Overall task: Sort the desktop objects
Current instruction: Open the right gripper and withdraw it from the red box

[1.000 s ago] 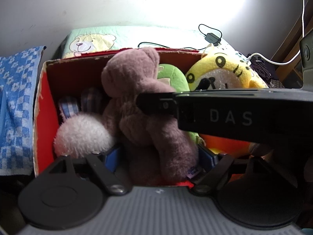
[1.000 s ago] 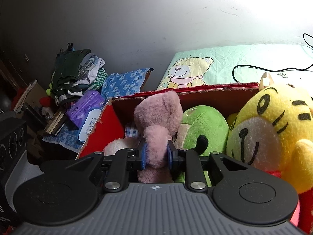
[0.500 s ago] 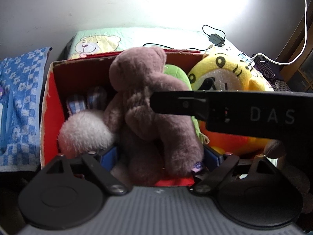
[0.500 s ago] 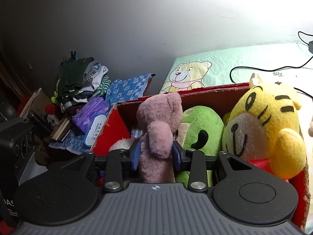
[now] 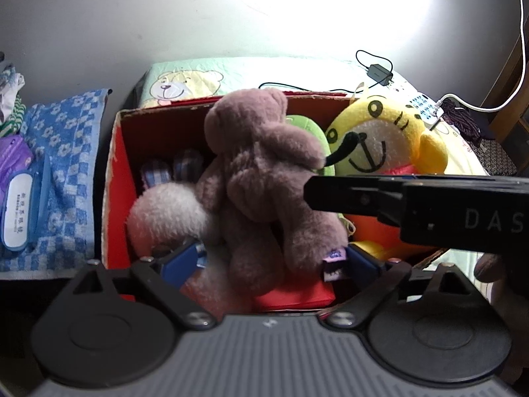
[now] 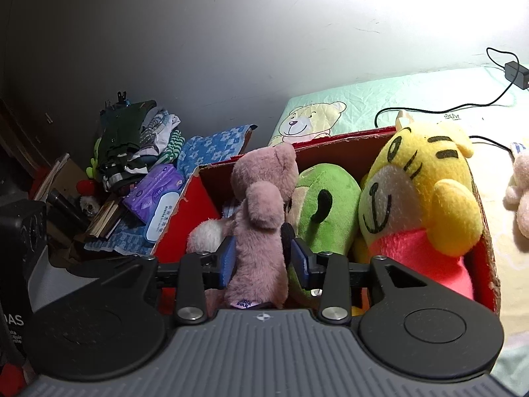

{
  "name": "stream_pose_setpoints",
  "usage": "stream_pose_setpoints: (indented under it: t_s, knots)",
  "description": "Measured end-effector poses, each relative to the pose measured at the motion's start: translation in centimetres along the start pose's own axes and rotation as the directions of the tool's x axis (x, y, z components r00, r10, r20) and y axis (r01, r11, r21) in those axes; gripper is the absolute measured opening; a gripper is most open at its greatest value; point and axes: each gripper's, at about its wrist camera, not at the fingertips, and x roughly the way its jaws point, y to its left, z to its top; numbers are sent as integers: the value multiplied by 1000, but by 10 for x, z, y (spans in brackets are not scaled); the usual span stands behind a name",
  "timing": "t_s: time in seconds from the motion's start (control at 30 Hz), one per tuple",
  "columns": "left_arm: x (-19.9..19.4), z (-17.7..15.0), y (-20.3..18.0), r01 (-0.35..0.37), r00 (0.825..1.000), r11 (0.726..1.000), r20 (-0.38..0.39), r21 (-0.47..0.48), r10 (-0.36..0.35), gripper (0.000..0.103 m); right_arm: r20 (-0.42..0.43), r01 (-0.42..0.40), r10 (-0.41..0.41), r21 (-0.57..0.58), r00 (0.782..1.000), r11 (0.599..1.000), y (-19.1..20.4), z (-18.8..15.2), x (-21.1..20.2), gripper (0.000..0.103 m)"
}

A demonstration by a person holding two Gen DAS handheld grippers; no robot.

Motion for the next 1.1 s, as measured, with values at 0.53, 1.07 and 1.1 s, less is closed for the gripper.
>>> stream_pose_setpoints:
  t_s: [0.53, 1.07, 1.1]
  knots:
    - [-19, -8, -12, -83, 996, 996, 13, -42, 83, 96, 31, 21, -21, -1, 999, 1000, 2, -12, -23, 40]
    - [-30, -6, -49, -217, 975, 975, 28, -44, 219, 98, 38, -11, 10, 22, 999, 1000, -22, -18, -50, 42]
    - [-30, -5, -51, -221, 975, 974, 27, -48, 222, 98, 38, -15, 14, 24, 999, 1000, -25, -18, -52, 42]
